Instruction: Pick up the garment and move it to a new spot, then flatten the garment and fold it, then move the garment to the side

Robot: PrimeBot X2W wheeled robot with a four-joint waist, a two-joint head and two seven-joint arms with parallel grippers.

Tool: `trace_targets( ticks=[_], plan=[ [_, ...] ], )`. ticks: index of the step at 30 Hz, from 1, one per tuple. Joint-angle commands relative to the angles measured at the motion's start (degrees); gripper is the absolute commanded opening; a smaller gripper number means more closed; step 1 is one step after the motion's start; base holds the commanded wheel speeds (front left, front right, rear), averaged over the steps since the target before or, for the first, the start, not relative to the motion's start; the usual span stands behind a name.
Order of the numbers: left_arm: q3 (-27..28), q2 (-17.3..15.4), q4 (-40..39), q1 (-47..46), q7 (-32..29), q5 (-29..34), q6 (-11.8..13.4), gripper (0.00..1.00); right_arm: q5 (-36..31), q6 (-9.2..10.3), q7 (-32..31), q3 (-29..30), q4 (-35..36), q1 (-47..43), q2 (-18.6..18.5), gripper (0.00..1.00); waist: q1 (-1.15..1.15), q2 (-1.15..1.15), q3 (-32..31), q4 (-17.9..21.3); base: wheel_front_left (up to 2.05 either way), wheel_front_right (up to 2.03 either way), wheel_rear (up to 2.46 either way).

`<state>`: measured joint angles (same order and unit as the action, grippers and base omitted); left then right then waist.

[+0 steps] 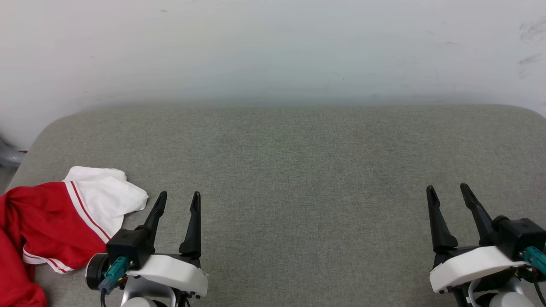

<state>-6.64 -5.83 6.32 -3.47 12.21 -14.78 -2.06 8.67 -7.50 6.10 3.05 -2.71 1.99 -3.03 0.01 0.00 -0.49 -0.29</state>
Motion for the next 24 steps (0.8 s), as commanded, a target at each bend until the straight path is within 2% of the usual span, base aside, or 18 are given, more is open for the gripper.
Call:
trace_targets(
  ticks=[1,24],
  plan=[
    [0.25,0.03,-0.03,0.30,0.49,1.35,-0.31,1.00,-0.95,0.01,0.50,0.02,0.48,-0.52,0.20,1.00,-0.01,0.00,-0.02,0.03,0.00,0.00,0.00],
    [2.54,1.98,2.62,-0.07,2.81,7.11,-2.39,1.00,-5.52,0.03,2.55,0.47,-0.41,-0.74,0.24,1.00,-0.01,0.00,-0.29,-1.53,0.00,0.00,0.00]
  ],
)
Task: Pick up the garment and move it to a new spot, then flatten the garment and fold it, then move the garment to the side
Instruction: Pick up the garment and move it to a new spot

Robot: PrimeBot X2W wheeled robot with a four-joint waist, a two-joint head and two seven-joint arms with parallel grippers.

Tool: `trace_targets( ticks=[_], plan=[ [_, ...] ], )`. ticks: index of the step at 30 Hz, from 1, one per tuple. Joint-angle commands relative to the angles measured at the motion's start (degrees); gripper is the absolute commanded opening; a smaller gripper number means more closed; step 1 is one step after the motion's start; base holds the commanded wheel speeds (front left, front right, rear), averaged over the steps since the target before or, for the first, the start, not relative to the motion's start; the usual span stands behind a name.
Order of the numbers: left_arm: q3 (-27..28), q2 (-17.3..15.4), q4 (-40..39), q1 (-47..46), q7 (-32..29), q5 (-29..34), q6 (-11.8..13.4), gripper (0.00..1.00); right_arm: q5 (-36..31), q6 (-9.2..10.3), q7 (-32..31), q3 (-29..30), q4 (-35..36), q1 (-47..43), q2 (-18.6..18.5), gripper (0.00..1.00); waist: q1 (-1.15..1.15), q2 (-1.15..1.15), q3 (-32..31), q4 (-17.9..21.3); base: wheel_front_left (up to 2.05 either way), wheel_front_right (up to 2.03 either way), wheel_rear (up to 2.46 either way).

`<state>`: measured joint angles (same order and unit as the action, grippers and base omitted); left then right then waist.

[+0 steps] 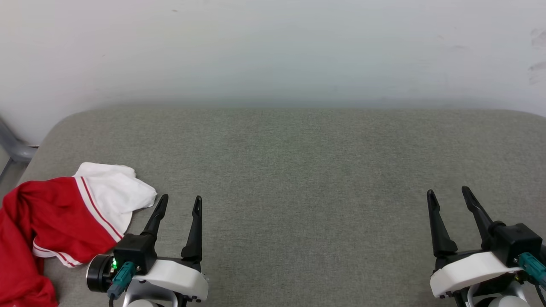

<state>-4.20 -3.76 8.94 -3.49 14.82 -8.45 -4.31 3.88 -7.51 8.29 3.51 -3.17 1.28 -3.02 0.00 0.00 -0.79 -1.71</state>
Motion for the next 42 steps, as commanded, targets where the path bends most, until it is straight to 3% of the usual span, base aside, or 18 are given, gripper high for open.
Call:
trace_targets(
  ticks=[1,10,31,42],
  plan=[
    [0.25,-0.04,0.16,-0.10,0.33,0.99,-0.14,1.00,-0.74,0.04,0.47,-0.03,0.01,0.06,0.23,1.00,0.00,0.00,0.03,-0.38,0.00,0.00,0.00],
    [1.46,0.49,1.60,-0.84,0.46,0.34,-0.55,1.00,0.21,0.04,0.45,-1.29,-0.28,0.21,0.22,1.00,0.00,0.00,0.00,-4.65,0.00,0.00,0.00],
    [4.98,0.87,3.15,-0.34,0.41,0.09,0.13,1.00,2.33,0.04,0.20,-4.57,-1.50,-0.25,0.21,1.00,0.00,0.00,-1.00,-21.05,0.00,0.00,0.00],
    [6.43,0.91,3.36,0.73,0.41,0.68,-0.17,1.00,1.29,0.05,0.25,-5.27,-1.81,-0.39,0.20,1.00,0.00,0.00,-1.12,-25.85,0.00,0.00,0.00]
  ],
)
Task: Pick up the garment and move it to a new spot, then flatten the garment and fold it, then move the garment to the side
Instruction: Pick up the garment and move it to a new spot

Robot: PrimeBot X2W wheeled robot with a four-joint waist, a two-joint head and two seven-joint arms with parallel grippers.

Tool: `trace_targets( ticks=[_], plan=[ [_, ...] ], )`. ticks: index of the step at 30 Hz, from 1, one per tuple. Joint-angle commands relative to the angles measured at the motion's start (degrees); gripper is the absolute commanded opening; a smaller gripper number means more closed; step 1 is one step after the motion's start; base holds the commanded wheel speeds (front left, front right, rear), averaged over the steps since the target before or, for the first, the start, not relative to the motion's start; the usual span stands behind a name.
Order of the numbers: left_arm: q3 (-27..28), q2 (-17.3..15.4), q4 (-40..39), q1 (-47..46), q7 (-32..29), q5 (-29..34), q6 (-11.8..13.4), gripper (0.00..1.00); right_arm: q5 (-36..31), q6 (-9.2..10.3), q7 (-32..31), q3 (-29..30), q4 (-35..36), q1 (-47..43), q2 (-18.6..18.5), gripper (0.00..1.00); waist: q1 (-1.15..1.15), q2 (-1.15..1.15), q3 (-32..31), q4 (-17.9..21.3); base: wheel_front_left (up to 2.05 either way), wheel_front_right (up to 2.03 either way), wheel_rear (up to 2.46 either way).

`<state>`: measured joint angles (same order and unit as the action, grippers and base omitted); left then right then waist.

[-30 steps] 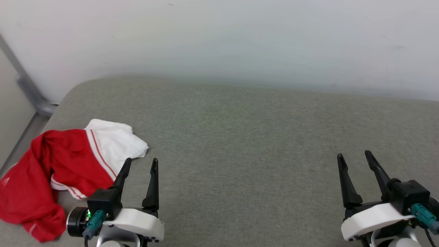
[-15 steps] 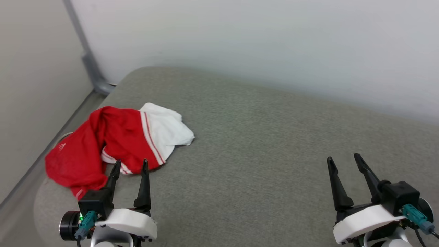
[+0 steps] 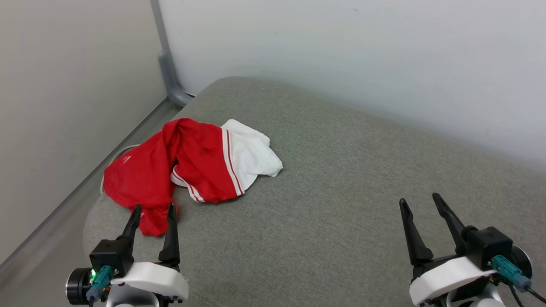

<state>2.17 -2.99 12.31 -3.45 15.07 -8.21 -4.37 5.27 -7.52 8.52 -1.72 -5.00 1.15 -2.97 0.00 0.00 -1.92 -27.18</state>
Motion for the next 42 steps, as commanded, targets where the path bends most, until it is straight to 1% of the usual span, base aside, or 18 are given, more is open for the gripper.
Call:
trace_targets(
  ticks=[1,10,14,15,16,19,20,23,28,33,36,42],
  plan=[
    [0.14,0.15,-0.02,0.79,0.15,0.48,-0.17,1.00,0.04,0.05,-0.03,-0.12,0.01,-0.24,0.16,1.00,0.00,0.00,0.01,-0.60,0.00,0.00,0.00],
    [0.61,0.16,1.45,-0.21,0.15,0.81,-0.64,1.00,-0.98,0.05,-0.37,-0.10,0.27,-0.14,0.16,1.00,0.00,0.00,0.19,-1.57,0.00,0.00,0.00],
    [0.82,0.00,4.91,-2.31,0.16,-0.69,-1.12,1.00,-1.58,0.05,-1.04,0.19,0.82,0.19,0.16,1.00,0.00,0.00,0.88,-1.39,0.00,0.00,0.00],
    [0.92,-0.13,6.07,-3.17,0.11,-1.05,-1.11,1.00,-2.05,0.06,-1.42,0.33,1.21,0.41,0.15,1.00,0.00,0.00,1.49,-1.27,0.00,0.00,0.00],
    [1.31,-0.75,9.08,-6.91,-1.03,-2.61,-1.56,1.00,-3.23,0.05,-2.57,0.56,2.51,1.45,0.16,1.00,0.00,0.00,3.75,-0.55,0.00,0.00,0.00],
    [2.30,-0.97,11.91,-11.29,-3.72,-6.30,-2.10,1.00,-4.53,0.05,-4.02,0.48,3.99,2.50,0.13,1.00,0.00,0.00,6.70,0.71,0.00,0.00,0.00],
    [3.30,-2.06,14.27,-16.01,-6.90,-9.18,-2.42,1.00,-5.01,0.06,-5.19,0.71,5.48,3.84,-0.25,1.00,0.00,0.00,9.83,2.28,0.00,0.00,0.00],
    [3.29,-3.09,16.08,-19.07,-9.81,-10.97,-2.66,1.00,-5.12,0.05,-5.86,0.75,6.56,4.87,-0.81,1.00,0.00,0.00,12.13,3.39,0.00,0.00,0.00],
    [4.18,-5.69,20.13,-26.97,-18.74,-15.88,-2.92,1.00,-5.39,0.06,-7.01,0.52,9.00,8.02,-2.11,1.00,0.00,0.00,18.68,6.66,0.00,0.00,0.00],
    [5.51,-9.74,25.21,-34.22,-27.60,-19.43,-2.78,1.00,-5.30,0.05,-7.11,0.25,10.62,11.20,-3.02,1.00,0.00,0.00,24.59,10.11,0.00,0.00,0.00],
    [6.62,-11.54,28.38,-38.71,-32.89,-21.34,-2.27,1.00,-5.44,0.05,-7.26,0.23,11.81,13.04,-3.53,1.00,0.00,0.00,28.21,11.61,0.00,0.00,0.00],
    [7.96,-15.06,35.73,-43.90,-42.48,-23.57,0.41,1.00,-4.89,0.05,-6.91,0.27,12.07,14.50,-3.75,1.00,0.00,0.00,31.70,13.86,0.00,0.00,0.00]
  ],
)
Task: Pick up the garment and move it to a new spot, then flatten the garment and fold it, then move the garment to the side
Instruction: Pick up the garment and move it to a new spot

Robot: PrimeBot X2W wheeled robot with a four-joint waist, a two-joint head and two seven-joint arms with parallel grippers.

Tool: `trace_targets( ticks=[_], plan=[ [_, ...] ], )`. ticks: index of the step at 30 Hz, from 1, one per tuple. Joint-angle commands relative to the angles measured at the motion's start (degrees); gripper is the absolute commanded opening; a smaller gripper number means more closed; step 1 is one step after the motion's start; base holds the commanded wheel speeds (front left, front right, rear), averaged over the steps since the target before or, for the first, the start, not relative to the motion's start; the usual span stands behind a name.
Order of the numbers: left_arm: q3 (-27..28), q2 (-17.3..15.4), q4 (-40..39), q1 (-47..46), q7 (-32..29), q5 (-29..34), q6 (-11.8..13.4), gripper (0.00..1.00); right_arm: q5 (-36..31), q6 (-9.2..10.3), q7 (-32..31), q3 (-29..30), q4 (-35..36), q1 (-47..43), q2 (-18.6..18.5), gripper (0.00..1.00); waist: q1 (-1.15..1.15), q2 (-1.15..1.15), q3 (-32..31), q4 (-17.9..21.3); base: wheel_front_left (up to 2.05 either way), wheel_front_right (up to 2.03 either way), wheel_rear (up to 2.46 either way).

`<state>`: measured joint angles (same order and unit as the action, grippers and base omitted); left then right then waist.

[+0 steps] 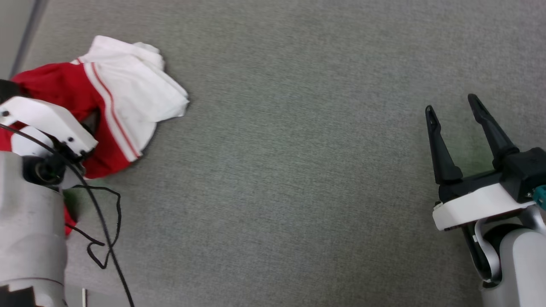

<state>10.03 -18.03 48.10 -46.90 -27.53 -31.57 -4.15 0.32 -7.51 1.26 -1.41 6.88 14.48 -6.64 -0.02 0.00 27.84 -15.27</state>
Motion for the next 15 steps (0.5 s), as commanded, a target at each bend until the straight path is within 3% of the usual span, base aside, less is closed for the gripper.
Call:
trace_targets(
  ticks=[1,8,10,11,15],
  plan=[
    [0.28,-0.29,1.23,-0.86,-1.44,-0.62,0.70,1.00,0.10,0.04,0.41,-0.07,0.12,1.36,-0.13,1.00,0.02,0.00,2.26,2.27,0.00,0.00,0.00],
    [-2.81,0.56,7.19,-0.09,-12.82,-0.82,0.16,1.00,0.69,0.04,0.68,0.55,-0.17,2.04,-0.08,1.00,0.02,0.00,2.72,3.28,0.00,0.00,0.00],
    [-3.12,0.34,6.99,0.03,-13.16,-0.58,0.24,0.29,0.60,0.04,0.68,0.64,-0.09,2.29,-0.04,1.00,0.02,0.00,2.51,3.29,0.00,0.00,0.00],
    [-3.13,0.23,6.73,0.09,-12.48,-0.49,0.23,0.00,0.65,0.04,0.78,0.72,-0.17,2.29,0.03,1.00,0.02,0.00,2.21,3.25,0.00,0.00,0.00],
    [-3.69,-1.07,4.32,0.38,-7.62,0.85,0.00,0.00,0.67,0.04,1.49,0.80,-0.82,1.87,0.44,1.00,0.02,0.00,-0.12,3.11,0.00,0.00,0.00]
  ],
)
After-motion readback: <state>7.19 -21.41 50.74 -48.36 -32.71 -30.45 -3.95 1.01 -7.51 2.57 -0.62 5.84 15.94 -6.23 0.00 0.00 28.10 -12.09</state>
